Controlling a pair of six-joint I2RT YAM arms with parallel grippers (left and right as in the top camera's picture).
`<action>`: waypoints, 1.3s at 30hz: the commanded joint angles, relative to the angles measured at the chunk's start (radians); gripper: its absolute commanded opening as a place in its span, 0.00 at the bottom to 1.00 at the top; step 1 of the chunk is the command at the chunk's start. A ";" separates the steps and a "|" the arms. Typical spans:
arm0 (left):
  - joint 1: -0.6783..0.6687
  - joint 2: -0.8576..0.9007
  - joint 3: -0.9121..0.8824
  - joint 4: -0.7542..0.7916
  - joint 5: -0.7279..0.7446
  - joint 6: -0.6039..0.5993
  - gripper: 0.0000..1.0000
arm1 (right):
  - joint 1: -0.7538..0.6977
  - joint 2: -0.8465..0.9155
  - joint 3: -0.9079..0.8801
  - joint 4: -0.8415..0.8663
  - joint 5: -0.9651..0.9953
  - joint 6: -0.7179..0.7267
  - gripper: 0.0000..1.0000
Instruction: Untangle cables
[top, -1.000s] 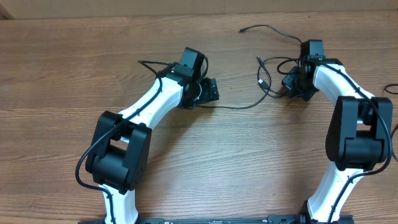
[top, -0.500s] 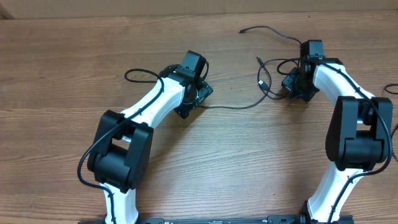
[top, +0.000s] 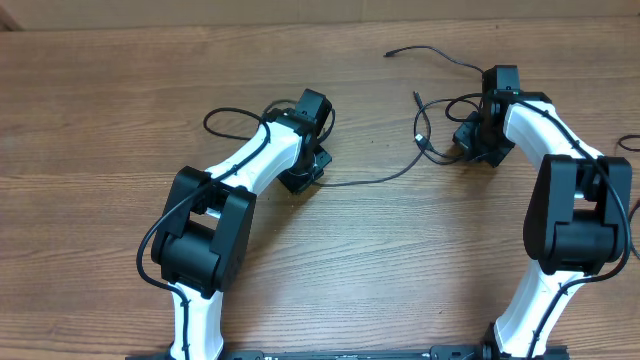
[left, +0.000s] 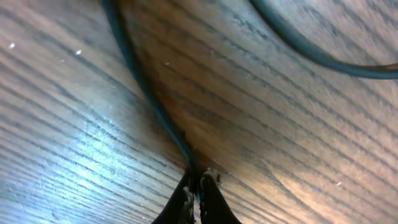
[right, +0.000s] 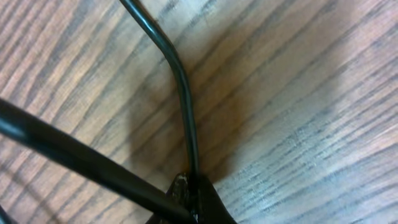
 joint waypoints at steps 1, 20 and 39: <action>0.034 0.056 -0.021 -0.067 -0.021 0.179 0.04 | 0.002 0.040 -0.029 -0.026 -0.001 -0.056 0.04; 0.220 -0.059 -0.049 -0.407 -0.344 0.313 0.04 | -0.209 0.039 0.724 -0.124 0.072 -0.327 0.04; 0.098 -0.059 -0.049 -0.351 -0.216 0.312 0.04 | -0.342 0.280 0.791 0.031 0.179 -0.434 0.54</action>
